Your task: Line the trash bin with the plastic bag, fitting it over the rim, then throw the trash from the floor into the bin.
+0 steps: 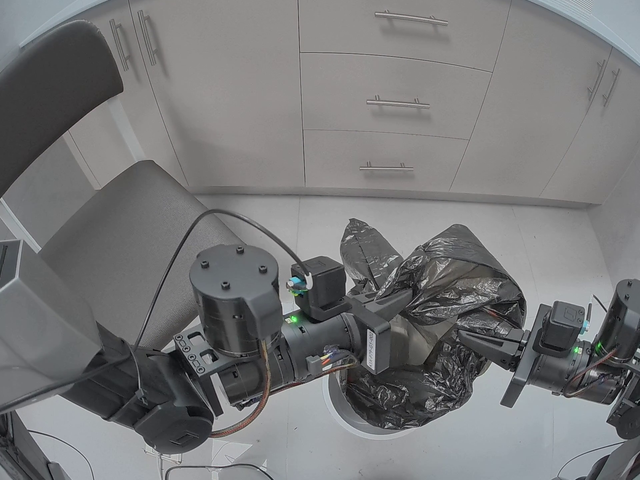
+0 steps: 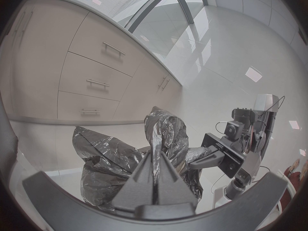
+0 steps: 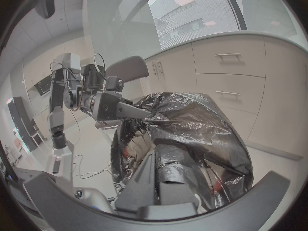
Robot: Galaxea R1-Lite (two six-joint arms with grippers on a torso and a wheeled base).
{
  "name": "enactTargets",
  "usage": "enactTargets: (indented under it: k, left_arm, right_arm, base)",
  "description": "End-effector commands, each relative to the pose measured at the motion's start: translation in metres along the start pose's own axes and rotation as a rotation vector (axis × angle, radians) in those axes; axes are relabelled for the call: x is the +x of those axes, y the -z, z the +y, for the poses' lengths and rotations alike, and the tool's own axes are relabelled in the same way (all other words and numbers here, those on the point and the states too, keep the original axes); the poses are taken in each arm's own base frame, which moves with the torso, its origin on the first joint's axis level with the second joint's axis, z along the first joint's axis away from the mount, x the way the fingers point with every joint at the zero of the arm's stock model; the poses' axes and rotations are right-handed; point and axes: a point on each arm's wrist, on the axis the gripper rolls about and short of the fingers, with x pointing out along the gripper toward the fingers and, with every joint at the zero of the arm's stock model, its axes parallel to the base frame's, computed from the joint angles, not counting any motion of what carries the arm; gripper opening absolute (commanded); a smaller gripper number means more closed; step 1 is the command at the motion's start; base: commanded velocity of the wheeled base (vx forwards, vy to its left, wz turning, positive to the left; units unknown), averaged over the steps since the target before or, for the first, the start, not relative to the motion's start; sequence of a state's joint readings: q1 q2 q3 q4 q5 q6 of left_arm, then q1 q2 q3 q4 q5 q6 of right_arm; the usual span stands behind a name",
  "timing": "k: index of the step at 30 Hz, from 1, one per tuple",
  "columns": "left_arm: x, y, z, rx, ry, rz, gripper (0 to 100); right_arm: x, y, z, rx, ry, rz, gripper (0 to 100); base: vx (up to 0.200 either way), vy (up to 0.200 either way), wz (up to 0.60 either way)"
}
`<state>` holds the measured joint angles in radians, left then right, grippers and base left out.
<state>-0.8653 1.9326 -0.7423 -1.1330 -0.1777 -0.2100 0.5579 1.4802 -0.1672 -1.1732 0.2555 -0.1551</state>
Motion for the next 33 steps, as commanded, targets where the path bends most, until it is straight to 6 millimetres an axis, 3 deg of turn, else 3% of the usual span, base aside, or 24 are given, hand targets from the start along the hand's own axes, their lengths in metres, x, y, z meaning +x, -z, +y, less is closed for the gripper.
enactTargets:
  k: [1, 15, 28, 33]
  left_arm:
    - [-0.002, -0.002, -0.001, 0.002, 0.002, -0.009, 0]
    - [-0.007, 0.002, 0.004, -0.006, -0.017, 0.007, 0]
    - [-0.004, 0.007, 0.001, -0.040, -0.005, 0.023, 0]
    - [-0.001, 0.011, 0.004, -0.121, -0.009, 0.034, 0]
  right_arm:
    - [0.006, 0.043, 0.014, -0.038, 0.020, 0.154, 0]
    - [0.038, 0.087, 0.025, -0.052, -0.028, 0.282, 0]
    - [0.032, 0.081, 0.009, -0.046, 0.098, 0.264, 0]
    - [0.034, 0.088, 0.007, -0.030, 0.101, 0.304, 0]
  base:
    - [0.000, 0.000, 0.00]
    - [0.000, 0.000, 0.00]
    - [0.000, 0.000, 0.00]
    - [0.000, 0.000, 0.00]
